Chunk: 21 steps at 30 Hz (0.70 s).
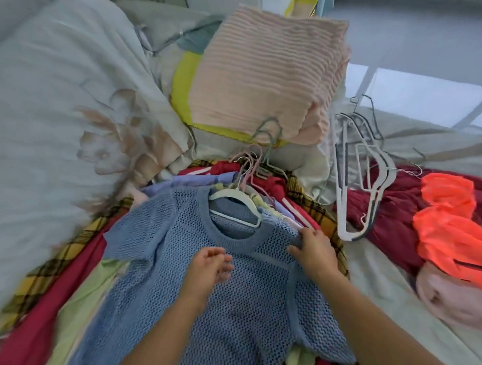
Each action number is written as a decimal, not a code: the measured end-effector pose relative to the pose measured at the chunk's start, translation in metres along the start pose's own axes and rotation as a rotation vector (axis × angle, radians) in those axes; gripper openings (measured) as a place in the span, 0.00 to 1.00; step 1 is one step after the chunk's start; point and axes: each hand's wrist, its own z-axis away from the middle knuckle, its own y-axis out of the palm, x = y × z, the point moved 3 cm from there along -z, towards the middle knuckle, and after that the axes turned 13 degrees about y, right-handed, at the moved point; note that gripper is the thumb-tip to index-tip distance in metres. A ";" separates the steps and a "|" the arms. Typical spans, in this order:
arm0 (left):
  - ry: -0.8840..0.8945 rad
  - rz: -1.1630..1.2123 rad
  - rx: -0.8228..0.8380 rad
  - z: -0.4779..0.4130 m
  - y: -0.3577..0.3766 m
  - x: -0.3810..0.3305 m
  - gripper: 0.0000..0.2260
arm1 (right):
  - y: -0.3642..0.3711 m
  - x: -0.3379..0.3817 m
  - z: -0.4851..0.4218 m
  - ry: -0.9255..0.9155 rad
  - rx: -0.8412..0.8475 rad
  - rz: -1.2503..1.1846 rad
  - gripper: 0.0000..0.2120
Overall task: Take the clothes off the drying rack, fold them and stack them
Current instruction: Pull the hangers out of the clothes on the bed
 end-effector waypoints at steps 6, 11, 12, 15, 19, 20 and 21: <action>0.426 -0.584 -0.008 -0.052 -0.043 -0.056 0.12 | -0.018 -0.001 0.058 -0.350 0.034 -0.466 0.15; 0.510 -0.948 0.503 -0.042 -0.017 -0.127 0.26 | -0.101 -0.050 0.100 -0.254 0.258 -0.558 0.05; 0.494 -0.933 0.629 -0.028 -0.004 -0.136 0.20 | -0.117 -0.061 0.106 -0.240 0.265 -0.623 0.04; 0.432 -0.532 0.716 0.022 0.034 -0.154 0.06 | -0.159 -0.083 0.131 -0.255 0.217 -0.689 0.15; 0.500 -0.279 0.790 0.089 0.065 -0.185 0.05 | -0.216 -0.117 0.160 -0.369 -0.102 -0.696 0.23; 0.514 -0.262 0.826 0.106 0.072 -0.196 0.06 | -0.230 -0.123 0.170 -0.409 -0.151 -0.683 0.22; 0.523 -0.238 0.857 0.123 0.079 -0.207 0.08 | -0.242 -0.126 0.179 -0.464 -0.198 -0.674 0.19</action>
